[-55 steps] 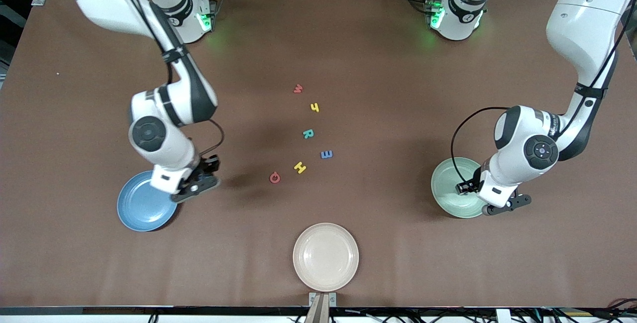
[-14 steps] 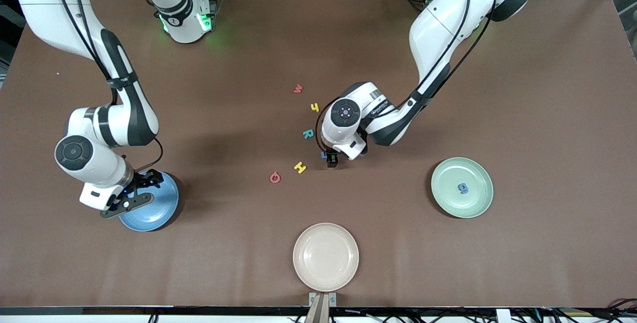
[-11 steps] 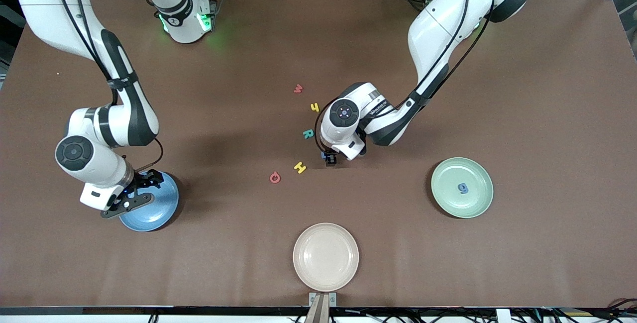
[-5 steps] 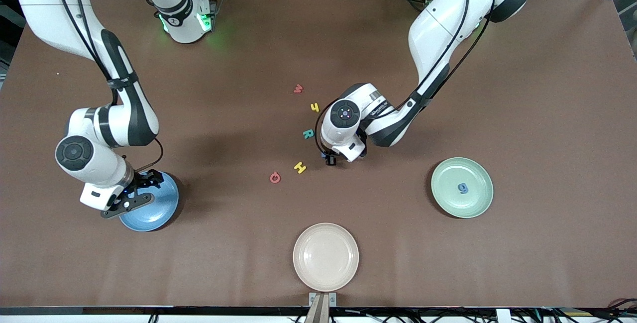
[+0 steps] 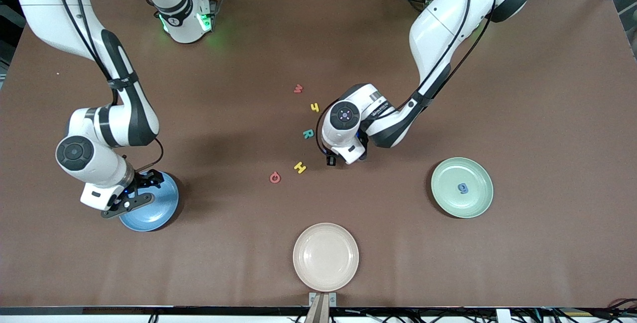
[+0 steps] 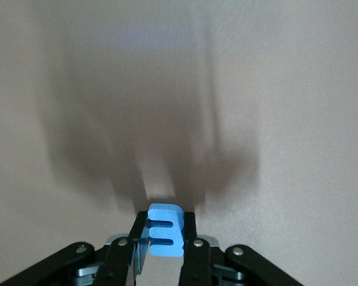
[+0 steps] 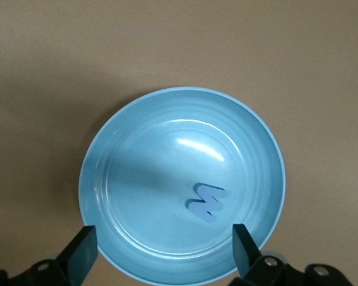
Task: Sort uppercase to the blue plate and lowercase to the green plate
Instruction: 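Grasp the blue lowercase m with the left gripper and lift it, then drop the m on the green plate while the right gripper grasps the R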
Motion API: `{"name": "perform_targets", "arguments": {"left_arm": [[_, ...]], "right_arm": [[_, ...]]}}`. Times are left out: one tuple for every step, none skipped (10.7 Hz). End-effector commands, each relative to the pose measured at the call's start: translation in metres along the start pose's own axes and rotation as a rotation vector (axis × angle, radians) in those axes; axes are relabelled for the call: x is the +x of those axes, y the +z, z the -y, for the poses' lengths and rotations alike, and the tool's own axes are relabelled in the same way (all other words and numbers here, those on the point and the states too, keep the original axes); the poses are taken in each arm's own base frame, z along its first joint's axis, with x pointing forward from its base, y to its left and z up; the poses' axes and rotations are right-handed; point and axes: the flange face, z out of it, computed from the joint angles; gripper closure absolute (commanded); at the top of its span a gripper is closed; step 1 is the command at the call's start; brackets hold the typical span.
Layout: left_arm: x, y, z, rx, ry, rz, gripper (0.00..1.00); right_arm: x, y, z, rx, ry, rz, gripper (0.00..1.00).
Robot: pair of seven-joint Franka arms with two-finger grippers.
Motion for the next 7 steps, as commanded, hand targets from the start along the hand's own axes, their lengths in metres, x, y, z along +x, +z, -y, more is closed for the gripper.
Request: {"name": "perform_targets", "arguments": {"left_arm": [[0.030,-0.049,-0.017,0.019,0.115,-0.052,1.00],[0.048,-0.073,-0.026,0.021,0.145,-0.063,1.00],[0.075,-0.097,-0.037,0.023,0.185,-0.073,1.00],[0.103,-0.108,-0.050,0.023,0.233,-0.072,1.00],[0.134,-0.120,-0.063,0.021,0.286,-0.074,1.00],[0.171,-0.132,-0.074,0.025,0.343,-0.082,1.00],[0.216,-0.143,-0.085,0.033,0.413,-0.083,1.00]], "right_arm": [[0.007,0.001,0.024,0.007,0.011,0.010,0.00],[0.009,0.001,0.033,0.011,0.033,0.021,0.00],[0.012,0.000,0.049,0.020,0.042,0.041,0.00],[0.017,-0.005,0.068,0.054,0.068,0.045,0.00],[0.022,-0.009,0.093,0.110,0.080,0.052,0.00],[0.028,-0.013,0.119,0.167,0.092,0.051,0.00],[0.034,-0.017,0.145,0.203,0.105,0.049,0.00]]}}
